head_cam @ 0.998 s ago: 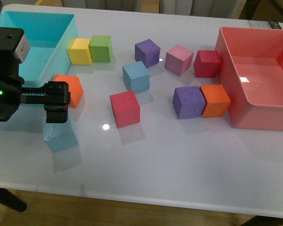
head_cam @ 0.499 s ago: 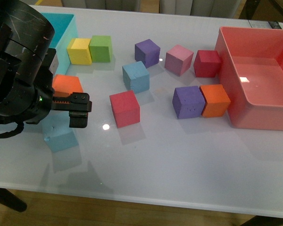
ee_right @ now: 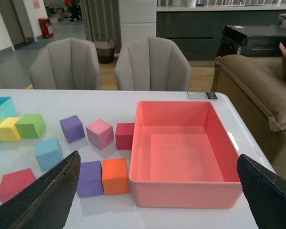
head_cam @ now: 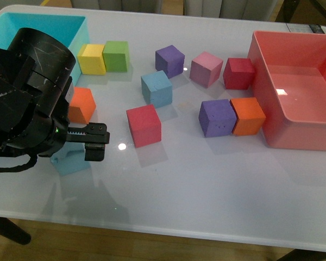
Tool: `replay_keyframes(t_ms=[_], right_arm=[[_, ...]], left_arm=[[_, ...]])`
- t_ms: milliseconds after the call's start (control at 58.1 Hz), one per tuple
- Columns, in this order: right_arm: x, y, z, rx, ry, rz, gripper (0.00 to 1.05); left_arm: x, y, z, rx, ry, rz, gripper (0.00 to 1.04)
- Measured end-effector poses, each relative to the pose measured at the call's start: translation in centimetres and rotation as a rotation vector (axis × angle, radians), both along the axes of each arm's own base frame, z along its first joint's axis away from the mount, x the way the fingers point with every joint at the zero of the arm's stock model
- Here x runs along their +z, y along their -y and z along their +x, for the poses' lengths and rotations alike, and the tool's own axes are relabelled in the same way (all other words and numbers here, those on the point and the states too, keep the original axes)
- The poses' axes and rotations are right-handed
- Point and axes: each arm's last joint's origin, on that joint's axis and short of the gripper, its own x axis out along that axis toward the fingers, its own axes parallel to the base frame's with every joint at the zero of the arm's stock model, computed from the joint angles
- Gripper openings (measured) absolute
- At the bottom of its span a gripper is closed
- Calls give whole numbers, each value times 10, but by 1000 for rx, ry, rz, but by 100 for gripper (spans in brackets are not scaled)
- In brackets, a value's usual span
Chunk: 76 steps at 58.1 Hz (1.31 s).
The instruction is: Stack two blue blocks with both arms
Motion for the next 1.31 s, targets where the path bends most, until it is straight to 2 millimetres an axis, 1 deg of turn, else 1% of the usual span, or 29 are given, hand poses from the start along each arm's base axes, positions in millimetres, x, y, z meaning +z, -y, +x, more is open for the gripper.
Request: replay_keyframes(t_ms=[499,585,706,775,878,947,981,1102,1136,1222,1308], right_arm=[[0,0,0,0,0,0,96],[0,0,0,0,0,0,96],[0,0,0,0,0,0,96],[0,0,0,0,0,0,96],[0,0,0,0,0,0,96],[0,0,0,0,0,0,96],[0,0,0,0,0,0,96],[0,0,0,0,0,0,96],[0,0,0,0,0,0,96],[0,0,0,0,0,0,96],[0,0,0,0,0,0,96]], left_arm=[[-17,2,5,18,-47,-17,96],[-18,4,4,20,-56,-19,85],[-18,8,1,14,-77,-17,66],[-15,10,0,8,-87,-21,60],[-5,15,-2,-10,-88,-19,52],[9,18,-2,-35,-66,-17,48],[14,19,-2,-43,-56,-15,47],[45,25,-2,-91,6,5,44],[50,26,-1,-102,17,10,43],[70,32,5,-139,56,14,41],[84,40,14,-172,90,18,40]])
